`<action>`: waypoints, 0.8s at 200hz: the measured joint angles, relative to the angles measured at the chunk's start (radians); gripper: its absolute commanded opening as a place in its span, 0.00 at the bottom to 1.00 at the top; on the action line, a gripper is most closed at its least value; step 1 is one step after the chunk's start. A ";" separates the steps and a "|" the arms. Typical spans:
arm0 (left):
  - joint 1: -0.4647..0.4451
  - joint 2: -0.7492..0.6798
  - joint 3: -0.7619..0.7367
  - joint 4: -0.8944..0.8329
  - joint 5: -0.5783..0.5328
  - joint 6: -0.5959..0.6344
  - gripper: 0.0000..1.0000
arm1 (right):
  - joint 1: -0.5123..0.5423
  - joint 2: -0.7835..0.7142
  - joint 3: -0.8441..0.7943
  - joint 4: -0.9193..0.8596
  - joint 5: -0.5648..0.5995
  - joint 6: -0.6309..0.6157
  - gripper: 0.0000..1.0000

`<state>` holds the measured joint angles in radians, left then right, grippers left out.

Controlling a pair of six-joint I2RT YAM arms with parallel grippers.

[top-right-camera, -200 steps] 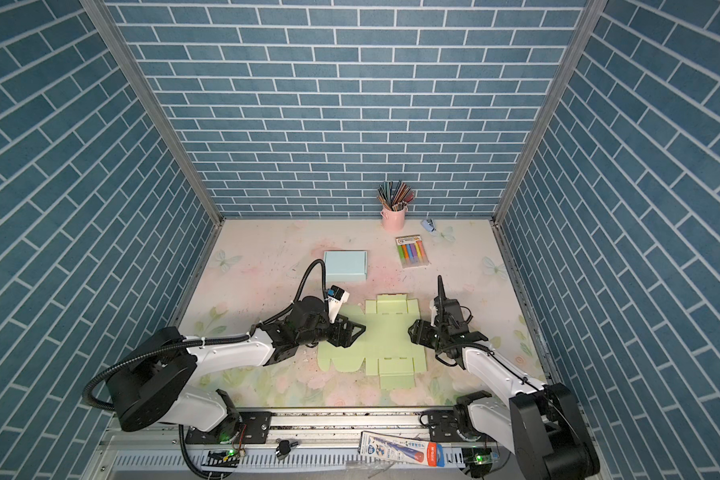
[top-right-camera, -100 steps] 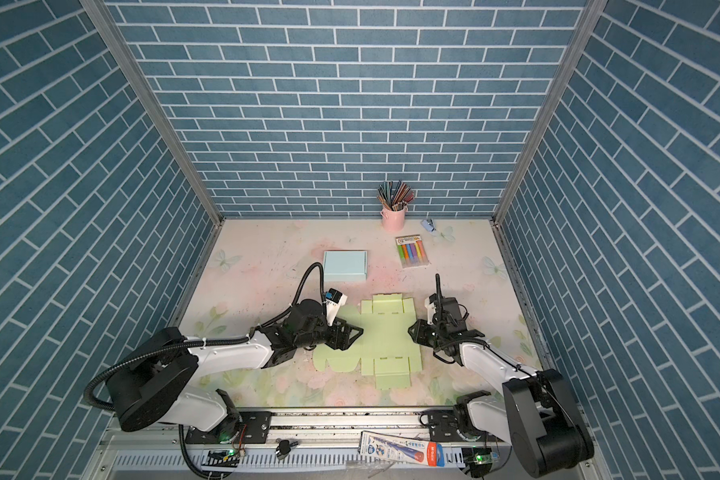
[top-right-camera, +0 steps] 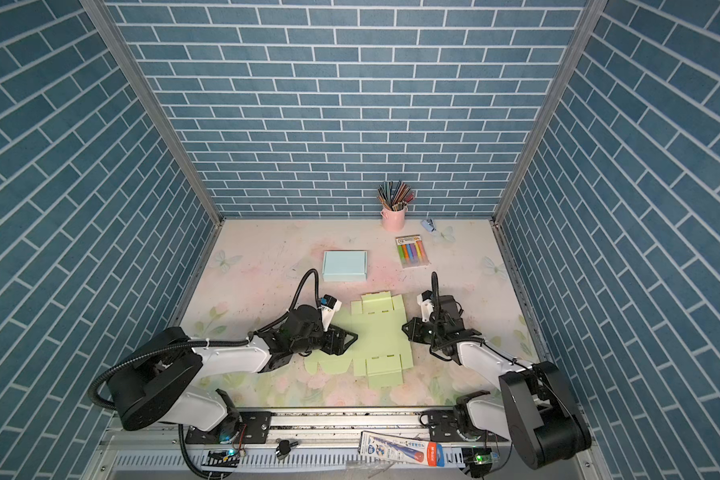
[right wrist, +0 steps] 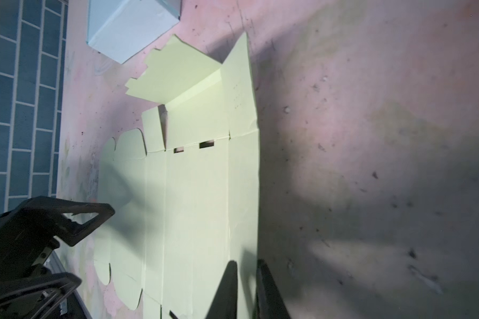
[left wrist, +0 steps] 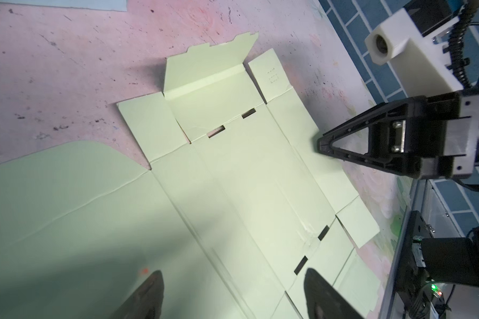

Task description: Fold the paper box

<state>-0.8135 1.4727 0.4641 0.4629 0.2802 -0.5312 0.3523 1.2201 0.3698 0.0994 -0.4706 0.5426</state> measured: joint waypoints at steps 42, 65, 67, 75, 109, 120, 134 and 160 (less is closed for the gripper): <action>0.000 0.003 -0.005 0.022 0.002 -0.013 0.80 | 0.017 0.000 0.000 0.015 -0.021 -0.001 0.15; 0.000 0.003 -0.006 0.027 0.002 -0.016 0.80 | 0.023 0.006 0.000 0.021 -0.024 -0.001 0.18; 0.000 0.003 -0.007 0.029 0.003 -0.016 0.79 | 0.023 0.007 0.000 0.021 -0.024 -0.001 0.18; 0.000 0.003 -0.010 0.030 0.002 -0.017 0.79 | 0.024 0.009 0.000 0.022 -0.026 -0.001 0.19; 0.000 0.003 -0.021 0.029 0.003 -0.022 0.78 | 0.029 0.026 0.000 0.037 -0.030 -0.001 0.20; 0.000 0.003 -0.021 0.029 0.003 -0.023 0.78 | 0.029 0.030 0.001 0.040 -0.031 -0.001 0.20; 0.000 0.003 -0.021 0.029 0.003 -0.023 0.77 | 0.029 0.037 0.002 0.049 -0.032 -0.001 0.19; 0.000 0.003 -0.023 0.031 0.003 -0.025 0.76 | 0.029 0.055 0.002 0.063 -0.038 0.000 0.17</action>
<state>-0.8131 1.4757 0.4416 0.4934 0.2832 -0.5564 0.3817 1.2747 0.3714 0.1619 -0.5083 0.5423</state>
